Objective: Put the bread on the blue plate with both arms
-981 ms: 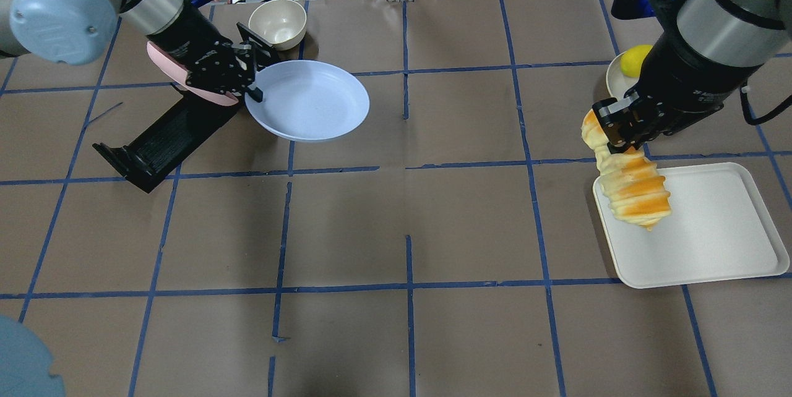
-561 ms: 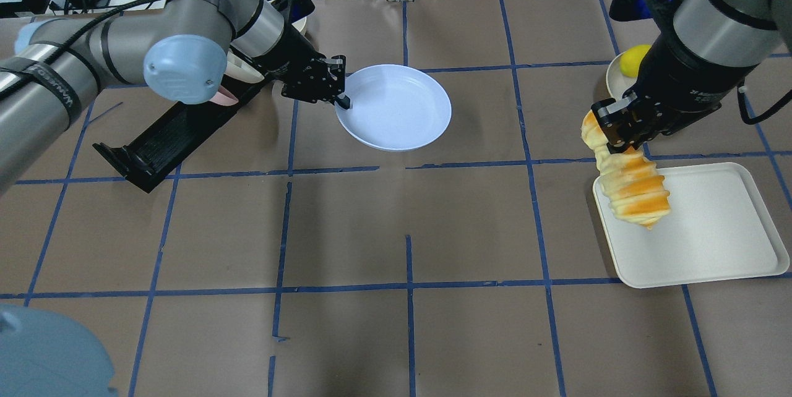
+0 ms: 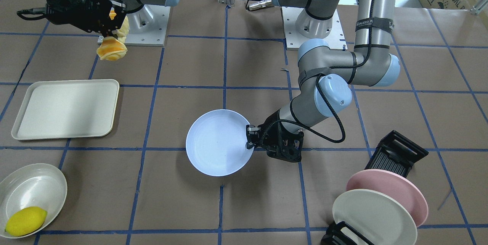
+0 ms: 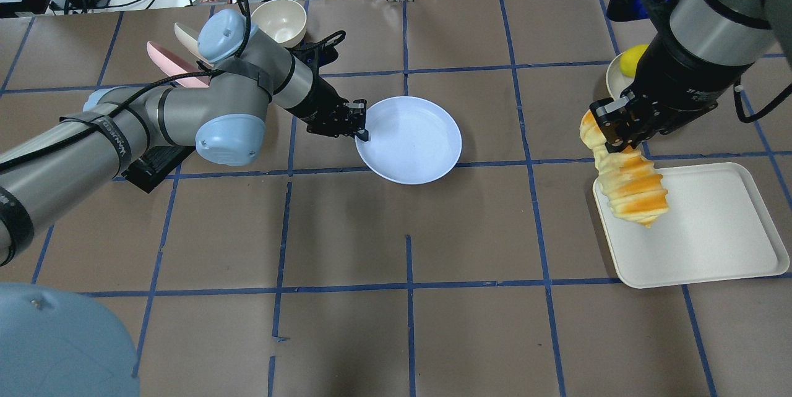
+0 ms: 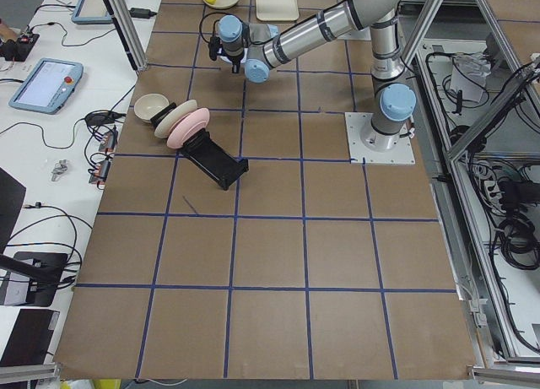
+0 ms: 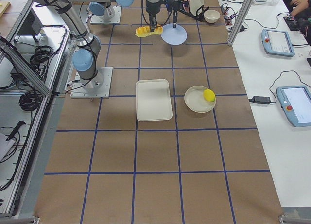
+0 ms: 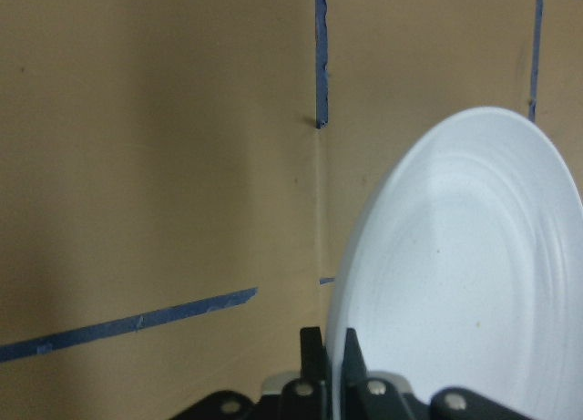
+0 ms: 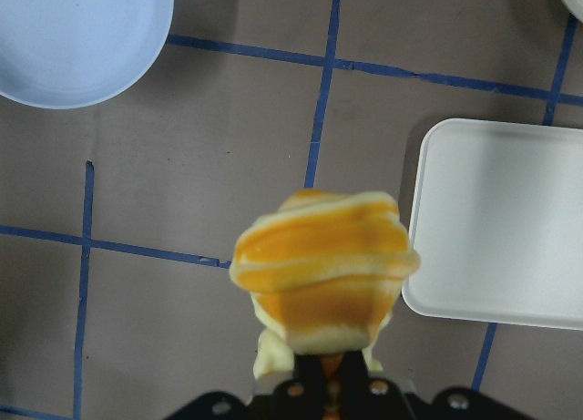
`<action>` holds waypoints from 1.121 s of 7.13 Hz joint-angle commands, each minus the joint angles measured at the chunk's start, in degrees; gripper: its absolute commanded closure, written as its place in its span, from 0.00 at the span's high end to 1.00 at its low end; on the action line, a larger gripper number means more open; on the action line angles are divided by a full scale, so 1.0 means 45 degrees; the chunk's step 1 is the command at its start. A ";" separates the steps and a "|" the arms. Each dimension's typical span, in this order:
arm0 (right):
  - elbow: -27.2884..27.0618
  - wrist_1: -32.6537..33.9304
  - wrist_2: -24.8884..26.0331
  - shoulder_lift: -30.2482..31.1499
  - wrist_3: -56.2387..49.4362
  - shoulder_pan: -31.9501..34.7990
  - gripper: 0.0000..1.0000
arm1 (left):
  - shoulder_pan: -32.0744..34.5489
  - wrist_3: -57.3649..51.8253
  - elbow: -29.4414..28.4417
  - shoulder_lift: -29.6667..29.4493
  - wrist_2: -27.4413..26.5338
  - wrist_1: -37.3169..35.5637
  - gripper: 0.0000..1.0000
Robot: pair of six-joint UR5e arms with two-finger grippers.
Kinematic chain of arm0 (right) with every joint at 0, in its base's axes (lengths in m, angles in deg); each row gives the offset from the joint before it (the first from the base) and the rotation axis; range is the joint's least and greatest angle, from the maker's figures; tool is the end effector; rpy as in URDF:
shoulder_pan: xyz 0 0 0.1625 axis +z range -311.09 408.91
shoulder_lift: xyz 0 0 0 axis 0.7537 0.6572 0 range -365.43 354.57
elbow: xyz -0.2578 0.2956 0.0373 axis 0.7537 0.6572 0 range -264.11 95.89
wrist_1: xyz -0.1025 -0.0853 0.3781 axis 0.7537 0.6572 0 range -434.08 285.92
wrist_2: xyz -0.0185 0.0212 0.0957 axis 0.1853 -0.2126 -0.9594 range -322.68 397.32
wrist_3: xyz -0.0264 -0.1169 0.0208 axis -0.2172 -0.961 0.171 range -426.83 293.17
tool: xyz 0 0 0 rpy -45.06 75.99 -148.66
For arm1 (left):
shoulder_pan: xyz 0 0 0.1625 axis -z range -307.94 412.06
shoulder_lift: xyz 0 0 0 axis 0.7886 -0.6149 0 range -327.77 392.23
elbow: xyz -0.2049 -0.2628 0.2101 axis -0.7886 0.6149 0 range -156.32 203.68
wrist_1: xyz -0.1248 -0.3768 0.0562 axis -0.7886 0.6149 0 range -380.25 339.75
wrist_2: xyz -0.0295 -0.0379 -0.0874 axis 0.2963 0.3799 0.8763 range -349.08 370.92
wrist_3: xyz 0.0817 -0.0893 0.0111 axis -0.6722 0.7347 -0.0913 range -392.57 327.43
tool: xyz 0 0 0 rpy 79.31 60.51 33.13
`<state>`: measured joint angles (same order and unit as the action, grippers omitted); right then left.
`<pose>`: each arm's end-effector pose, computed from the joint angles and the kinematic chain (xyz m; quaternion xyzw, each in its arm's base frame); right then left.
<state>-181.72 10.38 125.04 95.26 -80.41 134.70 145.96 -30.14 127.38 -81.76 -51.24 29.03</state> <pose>0.1085 -0.4080 0.4442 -0.0812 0.9963 0.0181 0.0229 -0.2281 -0.5504 0.1892 -0.0188 -0.9701 0.0122 0.2415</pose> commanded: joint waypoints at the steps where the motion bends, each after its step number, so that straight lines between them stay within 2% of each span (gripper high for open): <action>1: -0.0027 0.0058 -0.0040 -0.0050 0.0029 0.0000 0.04 | 0.0206 0.0065 0.0274 -0.0274 -0.0092 -0.0580 0.40; 2: -0.0086 0.0059 -0.0060 -0.0167 0.0088 0.0000 0.04 | 0.0206 0.0104 0.0255 -0.0294 -0.0131 -0.0638 0.50; 3: -0.0106 0.0098 -0.0060 -0.0226 0.0088 0.0000 0.04 | 0.0187 0.0143 0.0023 -0.0120 -0.0286 -0.0599 0.67; 4: -0.0164 0.0543 -0.0041 -0.0381 0.0127 0.0000 0.04 | 0.0090 0.0162 -0.0192 0.0133 -0.1351 -0.0174 0.69; 5: -0.0338 0.0837 -0.0176 -0.0421 0.0185 0.0058 0.04 | 0.0031 0.0124 -0.0503 0.0600 -0.1865 0.0527 0.78; 6: -0.0630 0.1730 -0.0177 -0.0712 0.0843 0.0561 0.04 | -0.0066 0.0123 -0.0932 0.1281 -0.2160 0.1887 0.92; 7: -0.0633 0.3034 -0.0080 -0.1275 0.1817 0.1591 0.04 | -0.0125 0.0027 -0.1710 0.1772 -0.3922 0.3370 0.99; 8: -0.0536 0.3743 -0.0002 -0.1900 0.2580 0.2665 0.04 | -0.0164 -0.0052 -0.2839 0.2318 -0.4888 0.5996 1.00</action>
<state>-184.27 22.35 124.64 89.85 -73.18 141.23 145.51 -29.95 119.91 -74.39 -67.05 44.00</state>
